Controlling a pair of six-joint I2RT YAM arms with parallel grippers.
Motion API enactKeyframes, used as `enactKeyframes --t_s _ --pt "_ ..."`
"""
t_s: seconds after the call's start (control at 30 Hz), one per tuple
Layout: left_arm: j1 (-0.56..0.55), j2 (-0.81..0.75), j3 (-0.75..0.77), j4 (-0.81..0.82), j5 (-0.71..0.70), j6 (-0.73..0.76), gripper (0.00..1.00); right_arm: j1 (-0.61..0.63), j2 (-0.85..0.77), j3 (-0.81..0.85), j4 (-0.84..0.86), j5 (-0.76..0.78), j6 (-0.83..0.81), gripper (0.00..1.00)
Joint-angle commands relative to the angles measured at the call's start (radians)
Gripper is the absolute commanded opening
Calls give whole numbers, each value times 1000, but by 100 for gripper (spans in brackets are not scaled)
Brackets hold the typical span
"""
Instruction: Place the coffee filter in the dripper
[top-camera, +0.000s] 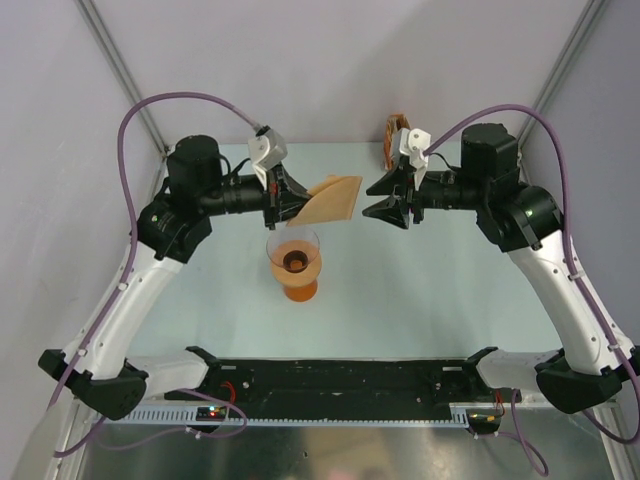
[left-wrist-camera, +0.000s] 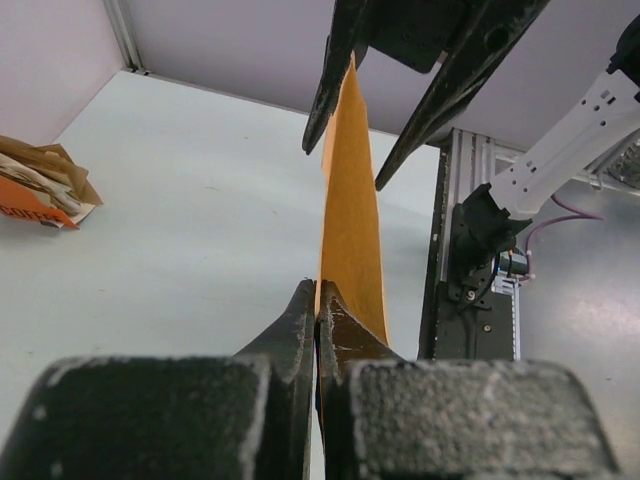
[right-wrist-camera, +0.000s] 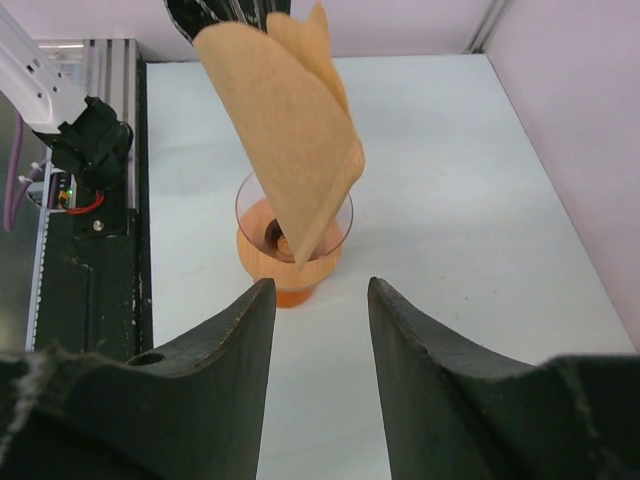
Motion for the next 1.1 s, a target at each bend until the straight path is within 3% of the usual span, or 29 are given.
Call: enactKeyframes --t_s 0.0,0.2,0.5,1.07 --pt "-14 -51 -36 36 34 72 0 14 -7 60 37 -64 17 47" --pt "-60 -71 -62 36 6 138 0 52 20 98 -30 -73 -29 43" --pt "-84 -76 -61 34 -32 171 0 99 37 125 -83 -86 -71 2" --pt "-143 -55 -41 34 -125 159 0 156 58 136 -81 2 -76 0"
